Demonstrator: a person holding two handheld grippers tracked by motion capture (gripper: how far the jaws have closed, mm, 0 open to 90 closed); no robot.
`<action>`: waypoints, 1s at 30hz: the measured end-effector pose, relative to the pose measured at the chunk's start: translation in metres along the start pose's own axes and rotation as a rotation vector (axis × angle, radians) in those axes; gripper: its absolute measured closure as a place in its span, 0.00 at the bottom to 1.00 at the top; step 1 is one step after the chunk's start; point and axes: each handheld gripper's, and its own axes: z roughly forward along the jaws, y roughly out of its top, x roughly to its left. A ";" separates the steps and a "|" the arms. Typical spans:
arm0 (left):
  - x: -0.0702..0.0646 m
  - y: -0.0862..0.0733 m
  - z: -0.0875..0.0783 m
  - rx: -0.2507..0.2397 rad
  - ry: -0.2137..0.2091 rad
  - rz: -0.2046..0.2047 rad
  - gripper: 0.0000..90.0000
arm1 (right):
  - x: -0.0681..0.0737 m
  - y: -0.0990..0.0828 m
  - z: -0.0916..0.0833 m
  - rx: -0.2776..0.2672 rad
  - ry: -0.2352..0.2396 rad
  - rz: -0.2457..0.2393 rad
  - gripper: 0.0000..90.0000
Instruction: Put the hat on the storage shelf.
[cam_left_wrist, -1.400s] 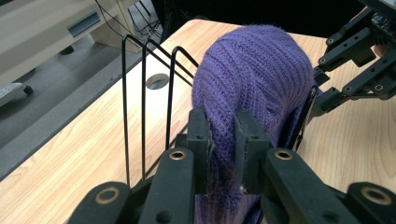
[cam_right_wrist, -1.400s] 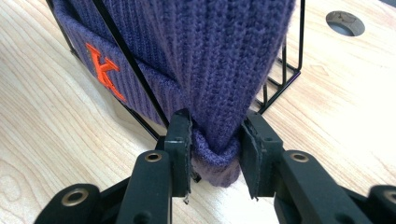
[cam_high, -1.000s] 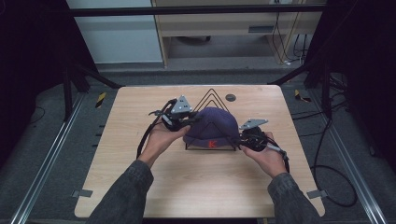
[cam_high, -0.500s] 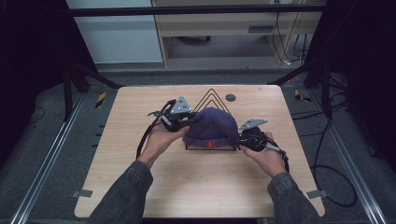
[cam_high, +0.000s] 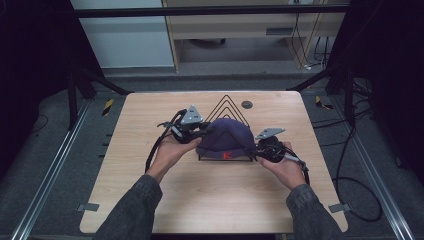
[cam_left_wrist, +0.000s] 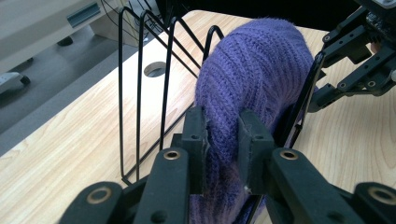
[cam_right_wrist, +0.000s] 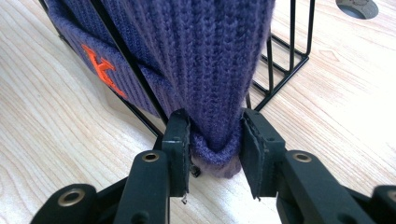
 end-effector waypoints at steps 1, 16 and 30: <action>-0.001 0.000 0.000 -0.001 -0.001 0.001 0.81 | 0.000 0.000 0.000 0.002 -0.001 -0.001 0.72; -0.005 0.003 -0.004 -0.033 0.056 -0.035 0.59 | -0.004 -0.013 -0.009 0.006 -0.013 0.036 0.62; -0.011 0.004 -0.029 0.035 0.059 -0.102 0.21 | 0.002 -0.020 -0.035 -0.034 -0.031 0.056 0.42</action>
